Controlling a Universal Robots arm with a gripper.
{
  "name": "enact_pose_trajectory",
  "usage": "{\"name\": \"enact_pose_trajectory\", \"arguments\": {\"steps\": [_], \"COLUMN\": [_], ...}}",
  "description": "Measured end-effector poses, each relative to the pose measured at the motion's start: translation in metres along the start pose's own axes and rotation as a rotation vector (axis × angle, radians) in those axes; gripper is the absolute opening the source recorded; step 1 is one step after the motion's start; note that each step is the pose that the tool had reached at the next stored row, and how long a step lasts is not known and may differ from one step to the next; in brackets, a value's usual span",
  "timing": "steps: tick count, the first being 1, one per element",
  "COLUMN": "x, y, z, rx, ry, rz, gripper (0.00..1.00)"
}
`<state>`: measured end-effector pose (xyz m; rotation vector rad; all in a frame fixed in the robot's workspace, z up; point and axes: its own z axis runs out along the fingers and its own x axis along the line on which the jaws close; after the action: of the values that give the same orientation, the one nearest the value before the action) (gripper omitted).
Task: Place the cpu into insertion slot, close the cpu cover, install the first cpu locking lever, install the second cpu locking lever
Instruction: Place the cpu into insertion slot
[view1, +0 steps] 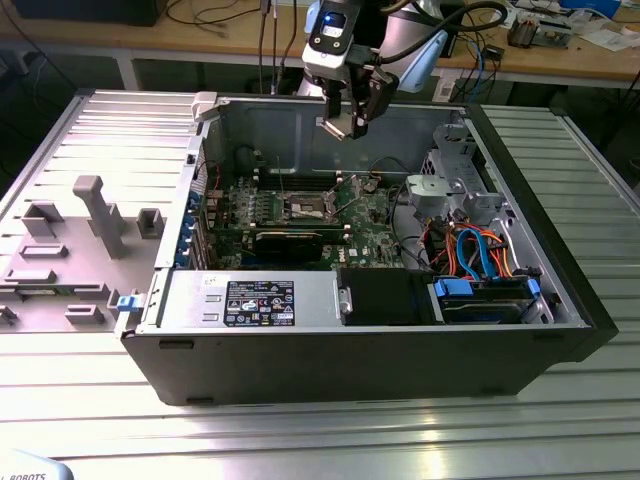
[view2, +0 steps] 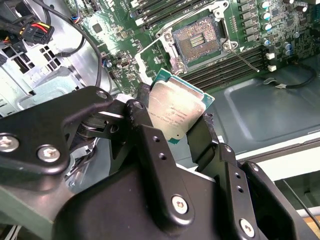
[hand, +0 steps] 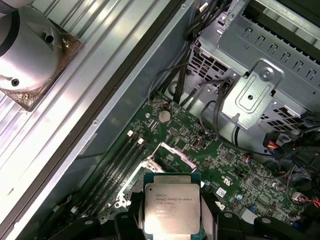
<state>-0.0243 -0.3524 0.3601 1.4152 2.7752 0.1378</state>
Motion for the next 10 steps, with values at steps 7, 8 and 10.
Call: {"name": "enact_pose_trajectory", "arguments": {"steps": [7,8,10], "x": [0.0,0.0,0.0], "y": [0.0,0.0,0.0], "z": [0.0,0.0,0.0], "rx": [-0.0001,-0.0001,-0.0002], "ry": [-0.0002,-0.0003,-0.0006], "rz": [0.003,0.004,0.007], "gripper": [0.54,0.54,0.54]}}
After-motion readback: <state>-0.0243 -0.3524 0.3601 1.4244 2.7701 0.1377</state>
